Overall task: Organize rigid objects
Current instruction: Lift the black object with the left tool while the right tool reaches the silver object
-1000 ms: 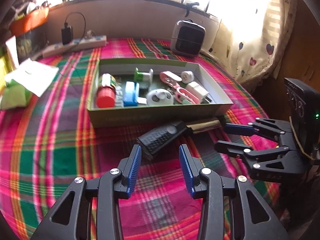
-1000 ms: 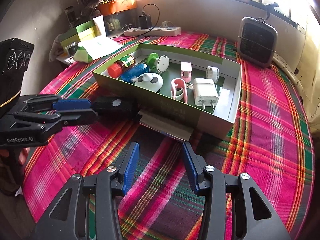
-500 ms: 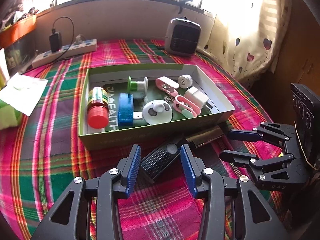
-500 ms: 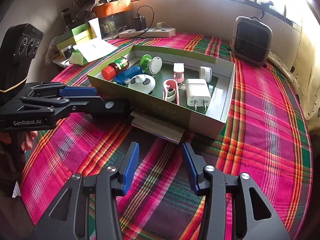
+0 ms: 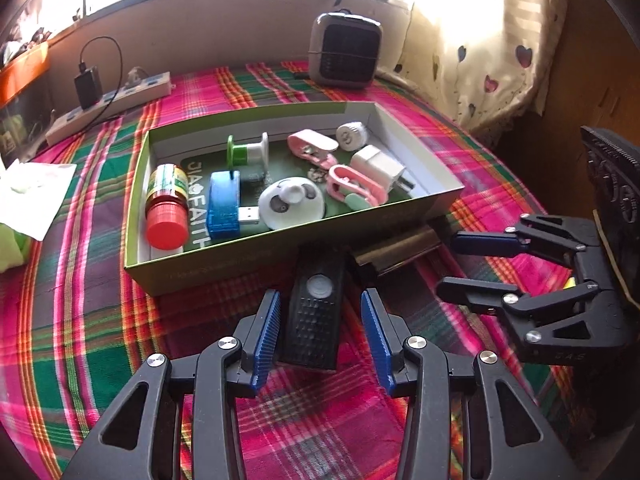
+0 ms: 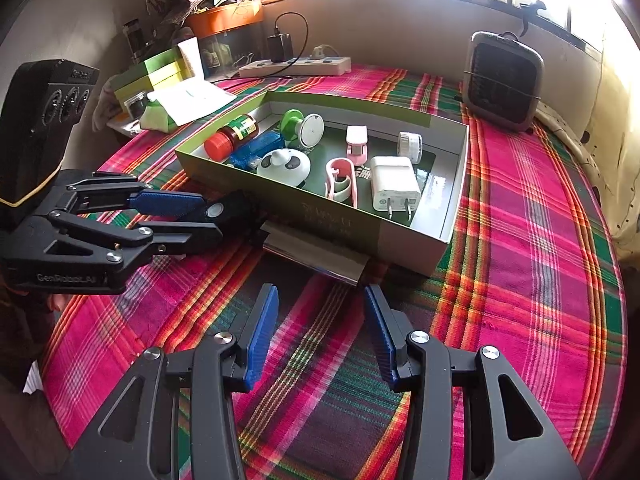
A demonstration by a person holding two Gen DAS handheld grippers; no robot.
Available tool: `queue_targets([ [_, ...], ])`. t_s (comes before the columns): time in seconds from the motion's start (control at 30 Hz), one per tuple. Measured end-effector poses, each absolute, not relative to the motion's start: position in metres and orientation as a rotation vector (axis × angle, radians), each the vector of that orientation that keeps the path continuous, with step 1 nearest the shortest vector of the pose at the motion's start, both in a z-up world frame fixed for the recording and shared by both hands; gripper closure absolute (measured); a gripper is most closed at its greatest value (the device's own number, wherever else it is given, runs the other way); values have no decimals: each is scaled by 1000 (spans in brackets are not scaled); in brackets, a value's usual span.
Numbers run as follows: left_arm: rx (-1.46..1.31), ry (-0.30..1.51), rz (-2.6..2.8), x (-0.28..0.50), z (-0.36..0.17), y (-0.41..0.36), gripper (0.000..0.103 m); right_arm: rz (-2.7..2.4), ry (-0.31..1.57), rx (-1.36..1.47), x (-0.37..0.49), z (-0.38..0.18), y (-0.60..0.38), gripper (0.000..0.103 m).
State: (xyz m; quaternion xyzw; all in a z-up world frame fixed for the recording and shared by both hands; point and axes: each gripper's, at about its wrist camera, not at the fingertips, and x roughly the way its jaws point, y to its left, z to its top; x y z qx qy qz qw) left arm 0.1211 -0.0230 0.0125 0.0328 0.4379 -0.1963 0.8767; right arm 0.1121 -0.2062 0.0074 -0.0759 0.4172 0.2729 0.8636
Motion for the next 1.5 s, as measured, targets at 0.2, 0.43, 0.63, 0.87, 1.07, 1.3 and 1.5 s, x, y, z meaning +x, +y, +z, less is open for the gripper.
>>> queue_targets([
  [0.2, 96, 917, -367, 125, 9, -25, 62, 571, 870, -161, 111, 8, -207, 58],
  [0.43, 79, 918, -352, 126, 7, -23, 63, 566, 864, -188, 114, 9, -202, 58],
  [0.63, 48, 914, -327, 123, 6, -14, 77, 583, 875, -200, 116, 7, -197, 58],
  [0.87, 12, 912, -287, 115, 5, 4, 77, 648, 881, -215, 108, 7, -185, 58],
  [1.07, -13, 910, -266, 108, 3, 17, 77, 604, 848, -211, 111, 12, -191, 58],
  [1.3, -42, 904, -267, 106, 3, 24, 77, 551, 877, -166, 123, 8, -201, 58],
  [1.5, -57, 901, -274, 106, 3, 26, 77, 603, 897, -168, 126, 4, -189, 58],
])
